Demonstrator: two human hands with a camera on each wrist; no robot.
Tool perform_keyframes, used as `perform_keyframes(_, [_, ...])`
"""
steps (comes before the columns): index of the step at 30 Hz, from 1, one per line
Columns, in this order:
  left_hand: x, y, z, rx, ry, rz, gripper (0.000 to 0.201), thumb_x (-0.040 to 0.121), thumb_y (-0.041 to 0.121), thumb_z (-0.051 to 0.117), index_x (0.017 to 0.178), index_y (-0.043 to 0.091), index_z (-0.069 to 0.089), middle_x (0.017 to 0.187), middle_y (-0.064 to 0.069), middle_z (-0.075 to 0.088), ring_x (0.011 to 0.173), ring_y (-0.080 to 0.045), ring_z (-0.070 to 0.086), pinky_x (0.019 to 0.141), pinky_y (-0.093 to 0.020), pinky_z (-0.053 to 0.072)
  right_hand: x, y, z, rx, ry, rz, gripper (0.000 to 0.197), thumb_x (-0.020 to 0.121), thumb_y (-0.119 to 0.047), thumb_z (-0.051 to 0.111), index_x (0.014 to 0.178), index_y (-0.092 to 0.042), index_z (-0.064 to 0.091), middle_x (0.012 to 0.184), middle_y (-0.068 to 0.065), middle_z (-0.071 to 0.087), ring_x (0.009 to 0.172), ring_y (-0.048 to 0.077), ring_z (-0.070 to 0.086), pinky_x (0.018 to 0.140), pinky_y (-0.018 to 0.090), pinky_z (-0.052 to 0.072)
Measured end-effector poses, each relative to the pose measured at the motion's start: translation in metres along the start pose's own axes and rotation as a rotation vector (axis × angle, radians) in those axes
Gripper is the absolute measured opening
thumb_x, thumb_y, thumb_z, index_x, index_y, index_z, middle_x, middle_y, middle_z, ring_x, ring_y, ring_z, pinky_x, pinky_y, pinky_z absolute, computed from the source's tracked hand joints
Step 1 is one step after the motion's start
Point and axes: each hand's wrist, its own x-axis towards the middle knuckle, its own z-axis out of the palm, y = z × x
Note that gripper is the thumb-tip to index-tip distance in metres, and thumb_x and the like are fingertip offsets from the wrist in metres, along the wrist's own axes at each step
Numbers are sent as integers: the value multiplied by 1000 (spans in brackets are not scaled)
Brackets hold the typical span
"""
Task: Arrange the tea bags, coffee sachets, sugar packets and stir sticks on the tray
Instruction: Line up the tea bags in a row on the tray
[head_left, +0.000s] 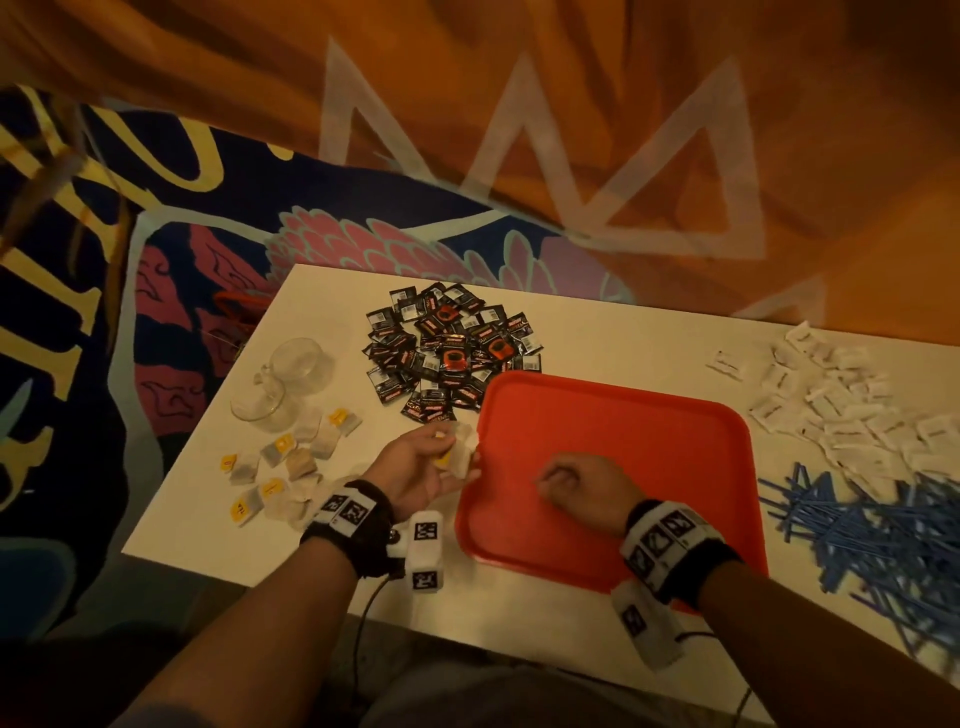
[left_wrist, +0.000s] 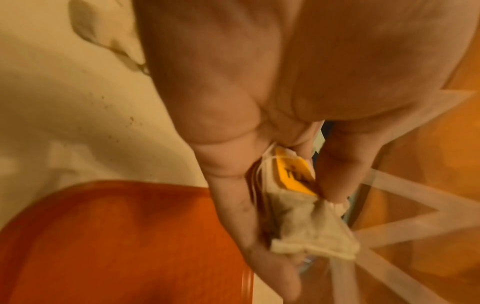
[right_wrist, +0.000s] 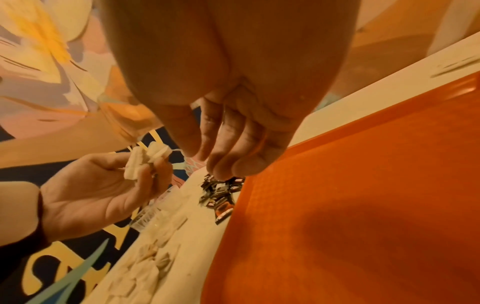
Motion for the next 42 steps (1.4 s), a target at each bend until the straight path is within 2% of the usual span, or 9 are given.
perform_keyframes(6, [-3,-23,40,73,-26,-19,25,87,-6,42,102,4,59,77,-17,65,62,-22,68,51,-28,58,10,-12,-4,348,82,2,30,84,-28,75,110,-23,60,102,-7,66,85,11,66,66,22,52])
perform_keyframes(12, [5,-35,56,194,13,2,36,96,-10,32,112,5,60,82,-19,70,63,-22,70,50,-25,57,12,-13,-5,470,143,51,13,87,-8,71,81,-17,64,77,5,66,58,11,59,55,20,48])
perform_keyframes(16, [10,-30,54,316,99,31,35,94,-15,39,113,6,60,94,-18,70,67,-21,71,54,-25,58,12,-16,-9,666,147,131,13,90,3,62,89,-9,57,77,11,65,62,13,63,50,18,49])
perform_keyframes(20, [21,-21,40,877,245,326,34,97,-7,42,96,18,65,93,-9,66,72,-20,64,62,-29,55,14,-26,-15,798,203,163,28,89,10,56,107,-10,49,75,19,66,54,17,58,44,19,41])
perform_keyframes(23, [23,-14,39,1300,170,567,21,96,11,58,94,31,63,93,6,62,80,-10,60,71,-26,49,20,-32,-15,824,239,166,37,87,10,55,116,-12,48,76,20,69,59,21,60,42,19,40])
perform_keyframes(25, [20,-13,46,1441,38,679,16,89,22,72,102,28,65,95,14,53,85,1,52,73,-15,40,25,-38,-12,828,259,177,36,87,8,57,115,-14,50,69,13,67,52,15,59,42,19,41])
perform_keyframes(29, [29,-10,49,1484,-14,829,21,84,26,79,98,14,70,92,12,53,81,-5,52,70,-11,37,33,-44,-8,848,290,175,36,87,8,57,117,-12,53,76,16,62,59,18,57,51,25,44])
perform_keyframes(36, [41,3,44,1267,-44,617,10,90,28,72,81,30,69,69,6,60,59,-5,48,59,-23,39,33,-35,-13,703,252,149,17,87,-12,69,102,-19,67,101,2,68,87,14,60,66,31,47])
perform_keyframes(42, [59,21,52,1223,-68,554,7,93,20,69,87,23,67,81,1,65,72,-16,58,68,-32,47,38,-26,-9,515,317,82,5,87,-21,72,89,-17,71,77,-2,66,61,9,55,55,20,46])
